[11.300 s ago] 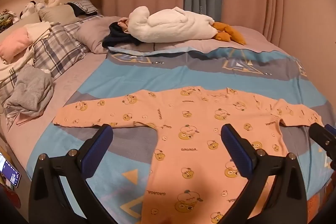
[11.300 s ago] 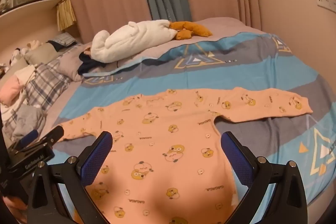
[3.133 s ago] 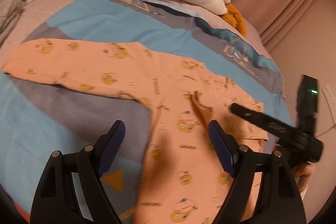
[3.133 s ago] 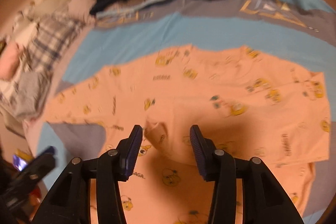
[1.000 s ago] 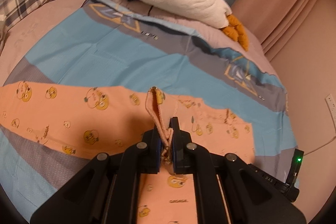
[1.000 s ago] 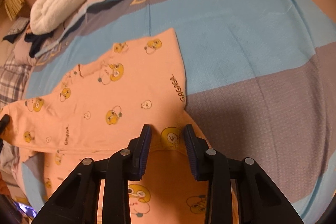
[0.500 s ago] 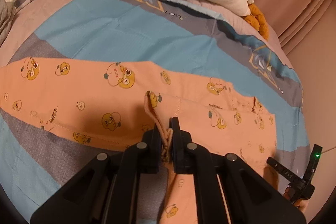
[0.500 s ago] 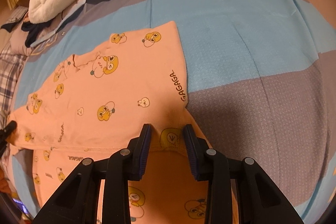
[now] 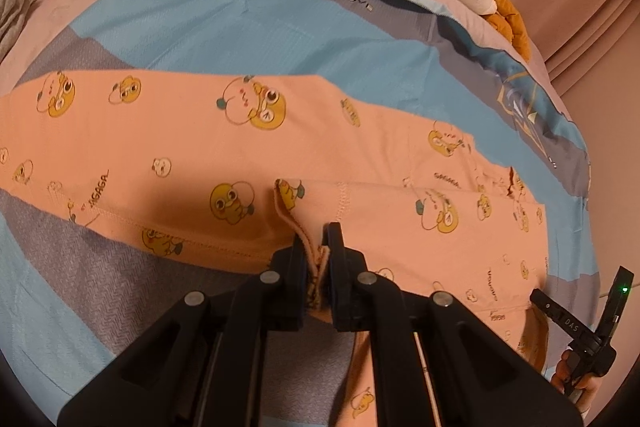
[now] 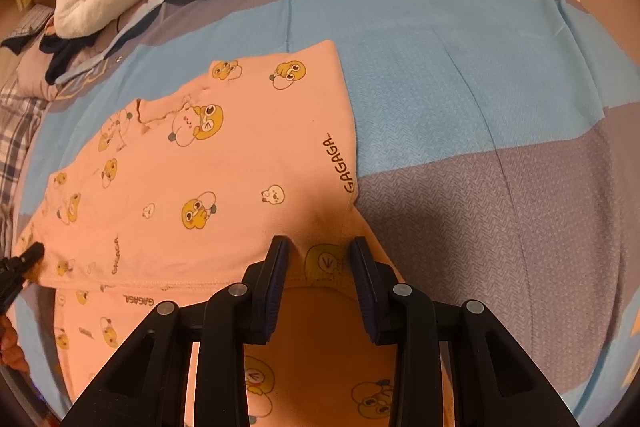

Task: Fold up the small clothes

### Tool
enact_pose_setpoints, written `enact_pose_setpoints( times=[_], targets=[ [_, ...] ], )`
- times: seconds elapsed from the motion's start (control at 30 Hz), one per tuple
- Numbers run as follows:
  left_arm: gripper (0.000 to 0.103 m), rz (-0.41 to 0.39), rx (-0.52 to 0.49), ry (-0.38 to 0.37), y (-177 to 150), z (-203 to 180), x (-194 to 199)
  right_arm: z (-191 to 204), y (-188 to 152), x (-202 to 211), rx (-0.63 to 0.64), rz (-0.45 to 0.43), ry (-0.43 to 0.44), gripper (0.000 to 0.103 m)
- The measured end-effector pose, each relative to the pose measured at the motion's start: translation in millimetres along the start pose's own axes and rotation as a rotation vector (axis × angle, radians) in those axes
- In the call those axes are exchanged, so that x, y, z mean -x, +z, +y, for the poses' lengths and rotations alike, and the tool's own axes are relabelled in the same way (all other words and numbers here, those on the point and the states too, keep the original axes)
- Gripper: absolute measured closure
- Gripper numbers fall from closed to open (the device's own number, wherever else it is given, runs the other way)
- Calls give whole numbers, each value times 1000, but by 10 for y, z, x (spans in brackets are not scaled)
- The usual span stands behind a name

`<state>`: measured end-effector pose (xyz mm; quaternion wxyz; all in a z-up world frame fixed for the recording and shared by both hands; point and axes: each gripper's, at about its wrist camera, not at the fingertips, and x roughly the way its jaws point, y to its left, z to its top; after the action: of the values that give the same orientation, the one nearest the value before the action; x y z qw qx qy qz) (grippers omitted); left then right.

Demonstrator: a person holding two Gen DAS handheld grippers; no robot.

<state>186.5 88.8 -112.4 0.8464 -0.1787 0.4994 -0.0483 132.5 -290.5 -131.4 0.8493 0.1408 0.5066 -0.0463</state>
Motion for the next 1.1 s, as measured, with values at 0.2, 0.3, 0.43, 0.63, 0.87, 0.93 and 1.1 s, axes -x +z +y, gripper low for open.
enact_pose_setpoints(
  times=[0.2,0.3,0.43,0.63,0.87,0.93,1.1],
  targets=[
    [91,12,4,26,-45,51,-90,26,-2,-7,8,-5,-11,68],
    [90,17,11,28,-48,69,-120,25,-2,-11,9,-7,-13,68],
    [89,18,17,35,-59,72,-159,22,-7,-10,10,-9,-12,68],
    [89,7,18,49,-75,60,-185,18,-23,-3,12,-13,-16,69],
    [87,1,81,27,-97,103,-107,35,-27,16,8,-21,-26,68],
    [79,-2,80,40,-122,79,-31,28,-32,42,12,-29,-21,68],
    [55,-64,127,2,-197,112,296,-3,-46,200,13,-54,3,67]
  ],
)
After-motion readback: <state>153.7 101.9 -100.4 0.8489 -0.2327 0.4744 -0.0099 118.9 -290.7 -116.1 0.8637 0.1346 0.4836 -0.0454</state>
